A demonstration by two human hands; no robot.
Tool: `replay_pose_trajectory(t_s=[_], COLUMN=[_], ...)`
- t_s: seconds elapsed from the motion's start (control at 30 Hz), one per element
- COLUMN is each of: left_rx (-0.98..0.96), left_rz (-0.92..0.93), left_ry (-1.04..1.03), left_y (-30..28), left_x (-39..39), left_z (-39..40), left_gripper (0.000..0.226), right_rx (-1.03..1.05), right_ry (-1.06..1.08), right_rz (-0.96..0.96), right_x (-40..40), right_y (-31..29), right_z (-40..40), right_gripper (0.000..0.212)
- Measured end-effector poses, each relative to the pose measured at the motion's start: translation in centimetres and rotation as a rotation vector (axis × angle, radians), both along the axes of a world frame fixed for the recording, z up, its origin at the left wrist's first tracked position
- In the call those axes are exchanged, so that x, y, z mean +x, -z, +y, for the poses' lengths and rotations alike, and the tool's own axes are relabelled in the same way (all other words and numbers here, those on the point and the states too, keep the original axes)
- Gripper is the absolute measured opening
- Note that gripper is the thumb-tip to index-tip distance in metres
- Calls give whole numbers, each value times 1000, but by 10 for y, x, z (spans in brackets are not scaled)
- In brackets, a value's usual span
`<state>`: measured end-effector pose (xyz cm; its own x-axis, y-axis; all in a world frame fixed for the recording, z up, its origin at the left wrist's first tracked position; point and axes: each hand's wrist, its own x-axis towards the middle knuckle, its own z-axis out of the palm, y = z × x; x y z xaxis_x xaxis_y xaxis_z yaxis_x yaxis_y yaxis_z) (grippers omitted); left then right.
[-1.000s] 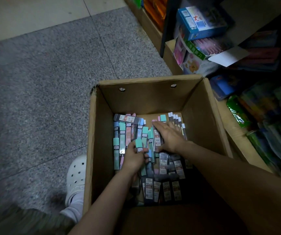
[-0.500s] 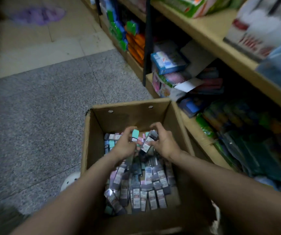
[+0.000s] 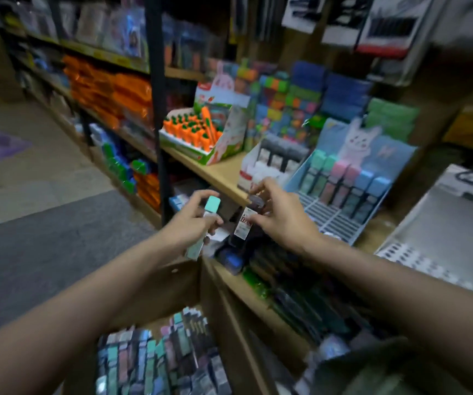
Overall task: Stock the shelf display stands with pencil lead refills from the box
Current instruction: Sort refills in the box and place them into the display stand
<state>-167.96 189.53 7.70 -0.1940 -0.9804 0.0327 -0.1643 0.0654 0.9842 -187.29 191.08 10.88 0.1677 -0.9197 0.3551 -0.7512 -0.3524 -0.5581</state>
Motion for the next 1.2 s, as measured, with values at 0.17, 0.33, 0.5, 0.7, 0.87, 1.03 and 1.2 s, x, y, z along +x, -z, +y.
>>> replay_pose_trajectory(t_s=[0.17,0.33,0.5,0.7,0.87,1.03,1.2], left_rx=[-85,-138,-197,-180,-162,-151,-142], left_rz=[128,135,118,75,32,33,55], left_ry=[58,95,151,155,165,169,153], left_y=[-31,-30,-15,-2,0,-3,-3], left_x=[-22,-36,-47,-55,-58,-57,-58], left_z=[-23,-50,-72,-83,-84,-83,-84], left_gripper=[37,40,48,50,52,52,50], right_rx=[-159,-324,-364,-316,-255,-246,-255], right_ry=[104,254,310,316,298,307,284], right_rz=[84,90,128,223,289,283,287], right_x=[-40,-64,-67,-67,-64,-64,-65], right_y=[-69,-116,-122,-103,-92,-87,-88], right_z=[-8,-25,-55,-84,-98,-103,-99], right_gripper=[32,28,24,24,21,21,22])
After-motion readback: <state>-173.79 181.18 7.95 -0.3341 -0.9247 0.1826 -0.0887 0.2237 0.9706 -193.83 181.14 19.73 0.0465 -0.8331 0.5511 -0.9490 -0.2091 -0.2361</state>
